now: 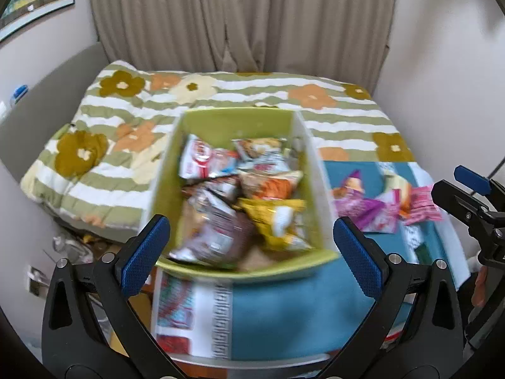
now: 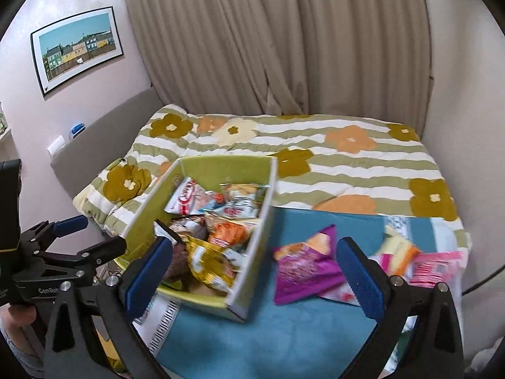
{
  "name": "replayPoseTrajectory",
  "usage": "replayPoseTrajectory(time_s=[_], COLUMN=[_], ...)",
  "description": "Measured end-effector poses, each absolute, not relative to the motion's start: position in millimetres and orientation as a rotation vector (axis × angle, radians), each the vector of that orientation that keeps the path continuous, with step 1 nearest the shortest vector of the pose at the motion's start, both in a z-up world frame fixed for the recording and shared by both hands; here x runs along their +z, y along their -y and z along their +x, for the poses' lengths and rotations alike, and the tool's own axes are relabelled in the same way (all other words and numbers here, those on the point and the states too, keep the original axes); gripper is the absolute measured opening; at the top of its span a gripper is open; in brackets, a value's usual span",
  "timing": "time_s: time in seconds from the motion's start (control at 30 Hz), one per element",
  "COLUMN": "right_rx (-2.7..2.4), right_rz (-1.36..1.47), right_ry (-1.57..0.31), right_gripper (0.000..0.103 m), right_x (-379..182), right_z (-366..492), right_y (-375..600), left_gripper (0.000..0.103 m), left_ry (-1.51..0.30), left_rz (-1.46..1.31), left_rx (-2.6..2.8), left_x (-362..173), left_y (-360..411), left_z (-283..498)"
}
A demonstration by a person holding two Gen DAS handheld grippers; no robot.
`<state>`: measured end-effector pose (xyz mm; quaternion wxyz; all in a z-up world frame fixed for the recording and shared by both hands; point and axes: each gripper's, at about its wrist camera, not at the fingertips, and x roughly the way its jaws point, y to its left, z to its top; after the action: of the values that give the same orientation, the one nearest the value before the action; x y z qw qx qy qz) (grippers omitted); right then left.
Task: Organize snacks
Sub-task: 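Withdraw both tools from the box and move toward the pale pink and green packets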
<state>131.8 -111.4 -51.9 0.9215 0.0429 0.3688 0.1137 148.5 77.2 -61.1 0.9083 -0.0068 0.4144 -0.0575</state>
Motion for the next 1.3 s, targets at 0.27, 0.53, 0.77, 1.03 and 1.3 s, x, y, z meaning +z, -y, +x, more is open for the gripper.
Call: replayPoseTrajectory(time_s=[0.27,0.53,0.77,1.03,1.3], right_rx=[0.141,0.035,-0.020,-0.040,-0.015], right_rz=[0.066,0.111,0.108,0.124,0.070], right_ry=[-0.765,-0.796,-0.870,-0.956,-0.996], right_gripper=[0.103,0.103,0.103,0.103,0.103], right_x=[-49,-64,-97,-160,-202], right_z=[84,54,43,46,47], right_y=[197,283,329,362,363], left_gripper=[0.102,0.102,0.102,0.102,0.102], left_ry=[-0.882,-0.948,-1.059,-1.138,-1.169], left_rz=[-0.010,0.031,0.058,0.118,0.206], left_rx=[-0.212,-0.332,-0.498,-0.630,-0.602], left_x=[-72,-107,-161,-232,-269], left_y=[12,109,184,249,275], left_z=[105,74,62,53,40])
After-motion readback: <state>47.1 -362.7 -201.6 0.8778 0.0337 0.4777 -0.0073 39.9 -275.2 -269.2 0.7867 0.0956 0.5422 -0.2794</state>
